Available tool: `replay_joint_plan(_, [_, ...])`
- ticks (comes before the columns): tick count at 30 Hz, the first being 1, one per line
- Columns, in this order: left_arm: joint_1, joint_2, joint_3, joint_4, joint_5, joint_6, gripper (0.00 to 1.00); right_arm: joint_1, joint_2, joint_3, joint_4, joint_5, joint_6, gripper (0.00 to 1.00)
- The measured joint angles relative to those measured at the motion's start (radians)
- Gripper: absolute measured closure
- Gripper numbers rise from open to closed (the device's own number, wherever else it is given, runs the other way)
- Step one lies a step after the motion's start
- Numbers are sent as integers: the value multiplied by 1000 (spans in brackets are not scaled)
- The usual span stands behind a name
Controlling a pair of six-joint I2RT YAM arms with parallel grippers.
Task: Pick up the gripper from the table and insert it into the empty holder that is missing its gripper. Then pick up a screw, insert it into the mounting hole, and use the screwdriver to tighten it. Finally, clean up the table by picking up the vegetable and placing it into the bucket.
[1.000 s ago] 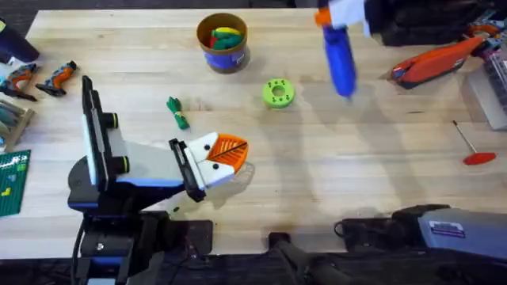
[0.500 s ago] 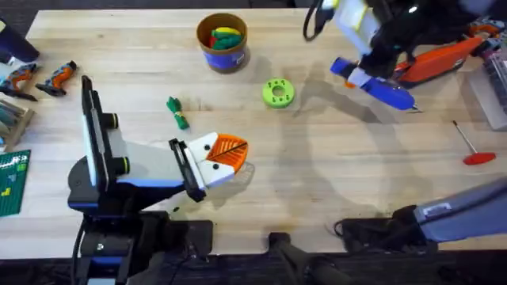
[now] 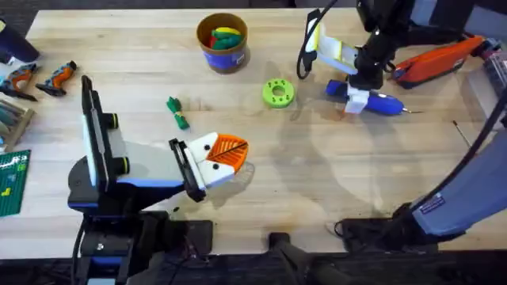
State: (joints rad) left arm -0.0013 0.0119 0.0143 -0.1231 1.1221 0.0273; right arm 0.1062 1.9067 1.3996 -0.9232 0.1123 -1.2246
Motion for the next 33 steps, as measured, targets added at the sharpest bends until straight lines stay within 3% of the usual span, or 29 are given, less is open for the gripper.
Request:
replay_joint_plan(1, [0, 0, 0, 0, 0, 0, 997, 0, 0, 2, -1, 1, 1, 41])
replay_joint_plan(2, [0, 0, 0, 0, 0, 0, 997, 1, -2, 2, -1, 3, 8, 21])
replay_joint_plan(9, [0, 0, 0, 0, 0, 0, 990, 28, -76, 4, -5, 3, 92, 12])
replay_joint_plan(15, [0, 0, 0, 0, 0, 6, 84, 62, -232, 5, -2, -76, 231, 12])
replay_joint_plan(16, [0, 0, 0, 0, 0, 6, 36, 67, -256, 5, 6, -113, 265, 12])
replay_joint_plan(21, [0, 0, 0, 0, 0, 7, 15, 75, -332, 8, 81, -288, 525, 12])
replay_joint_plan(22, [0, 0, 0, 3, -7, 7, 15, 75, -349, 10, 75, -350, 749, 12])
replay_joint_plan(25, [0, 0, 0, 7, -18, -1, 15, 75, -349, 10, 41, -380, 932, 11])
replay_joint_plan(29, [0, 0, 0, 11, -46, -35, 16, 75, -349, 10, 7, -400, 1080, 11])
replay_joint_plan(33, [0, 0, 11, 0, -127, -56, 15, 75, -349, 10, -24, -408, 1145, 10])
